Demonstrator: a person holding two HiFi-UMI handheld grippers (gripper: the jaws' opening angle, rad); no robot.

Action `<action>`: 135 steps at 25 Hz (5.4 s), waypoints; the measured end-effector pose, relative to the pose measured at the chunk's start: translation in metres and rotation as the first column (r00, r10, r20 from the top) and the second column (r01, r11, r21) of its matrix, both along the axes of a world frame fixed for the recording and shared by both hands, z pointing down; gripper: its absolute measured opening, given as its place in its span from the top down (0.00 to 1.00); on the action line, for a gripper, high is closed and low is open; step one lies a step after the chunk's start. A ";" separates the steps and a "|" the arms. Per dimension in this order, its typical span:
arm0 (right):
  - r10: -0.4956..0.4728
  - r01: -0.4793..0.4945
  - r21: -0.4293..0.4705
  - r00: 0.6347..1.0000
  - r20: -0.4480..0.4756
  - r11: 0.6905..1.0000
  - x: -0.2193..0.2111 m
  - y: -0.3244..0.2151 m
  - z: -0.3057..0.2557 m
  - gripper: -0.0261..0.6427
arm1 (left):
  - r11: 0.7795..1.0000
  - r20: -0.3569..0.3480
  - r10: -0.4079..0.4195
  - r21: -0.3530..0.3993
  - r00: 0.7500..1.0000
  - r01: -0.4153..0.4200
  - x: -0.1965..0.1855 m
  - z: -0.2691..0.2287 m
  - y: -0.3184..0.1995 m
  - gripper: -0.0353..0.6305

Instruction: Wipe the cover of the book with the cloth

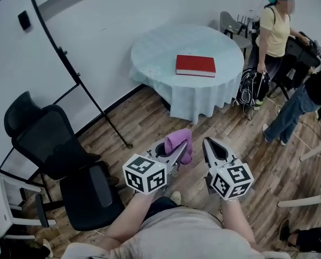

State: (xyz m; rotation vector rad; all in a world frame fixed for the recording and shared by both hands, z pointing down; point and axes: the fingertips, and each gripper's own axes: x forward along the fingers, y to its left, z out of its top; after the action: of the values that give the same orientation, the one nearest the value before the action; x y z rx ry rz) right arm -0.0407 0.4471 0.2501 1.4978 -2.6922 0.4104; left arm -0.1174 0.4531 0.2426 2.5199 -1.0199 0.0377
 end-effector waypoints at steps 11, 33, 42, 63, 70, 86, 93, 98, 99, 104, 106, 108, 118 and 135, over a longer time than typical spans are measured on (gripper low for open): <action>0.005 -0.006 -0.019 1.000 -0.016 1.000 -0.017 -0.062 0.006 0.93 | 0.998 -0.006 0.059 -0.034 0.998 -0.060 -0.002 0.014 -0.062 0.78; -0.068 0.066 -0.049 0.997 -0.030 0.997 0.039 -0.282 0.015 0.93 | 0.999 -0.020 -0.024 -0.028 1.000 0.024 0.049 0.013 -0.275 0.78; -0.131 0.130 -0.052 0.991 -0.020 0.990 0.058 -0.355 0.020 0.93 | 0.996 -0.003 -0.086 -0.014 0.996 0.085 0.070 0.013 -0.346 0.78; -0.112 0.114 -0.179 0.993 0.020 0.977 0.078 -0.422 0.059 0.93 | 0.989 -0.008 -0.100 -0.111 0.995 0.098 0.079 0.042 -0.416 0.78; -0.096 0.095 -0.193 0.995 0.004 0.977 0.076 -0.466 0.064 0.93 | 0.987 0.000 -0.084 -0.141 0.996 0.083 0.073 0.053 -0.461 0.78; -0.074 0.071 -0.262 0.997 0.000 0.962 0.055 -0.578 0.083 0.93 | 0.980 0.023 -0.048 -0.194 0.999 0.052 0.053 0.064 -0.577 0.78; -0.063 0.070 -0.312 0.997 0.033 0.947 0.047 -0.610 0.093 0.93 | 0.973 0.042 -0.048 -0.224 0.998 0.056 0.040 0.074 -0.614 0.78; -0.059 0.062 -0.331 0.998 0.020 0.941 0.041 -0.627 0.099 0.93 | 0.966 0.051 -0.041 -0.255 0.998 0.053 0.034 0.085 -0.633 0.78; -0.055 0.057 -0.337 0.998 0.017 0.940 0.040 -0.631 0.101 0.93 | 0.964 0.057 -0.040 -0.261 0.998 0.053 0.032 0.088 -0.636 0.78; -0.049 0.051 -0.369 0.999 0.015 0.928 0.033 -0.640 0.111 0.93 | 0.952 0.091 -0.029 -0.300 0.995 0.055 0.025 0.103 -0.650 0.78; -0.044 0.047 -0.384 0.999 0.016 0.922 0.032 -0.642 0.117 0.93 | 0.947 0.102 -0.021 -0.318 0.995 0.052 0.022 0.110 -0.654 0.78; -0.040 0.043 -0.400 0.999 0.015 0.916 0.030 -0.645 0.123 0.93 | 0.941 0.107 -0.015 -0.336 0.994 0.050 0.019 0.117 -0.657 0.78; -0.016 0.021 -0.457 1.000 0.015 0.889 0.022 -0.656 0.145 0.93 | 0.912 0.122 0.028 -0.409 0.992 0.025 0.015 0.148 -0.673 0.78; 0.013 -0.004 -0.504 1.000 0.015 0.864 0.022 -0.656 0.162 0.93 | 0.875 0.164 0.065 -0.484 0.984 0.022 0.011 0.179 -0.687 0.78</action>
State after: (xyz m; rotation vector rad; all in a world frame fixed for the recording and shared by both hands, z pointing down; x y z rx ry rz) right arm -0.0188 -0.2088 0.4125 1.3434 -2.3191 1.0376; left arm -0.1059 -0.2337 0.4217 2.0881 -0.9086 0.4728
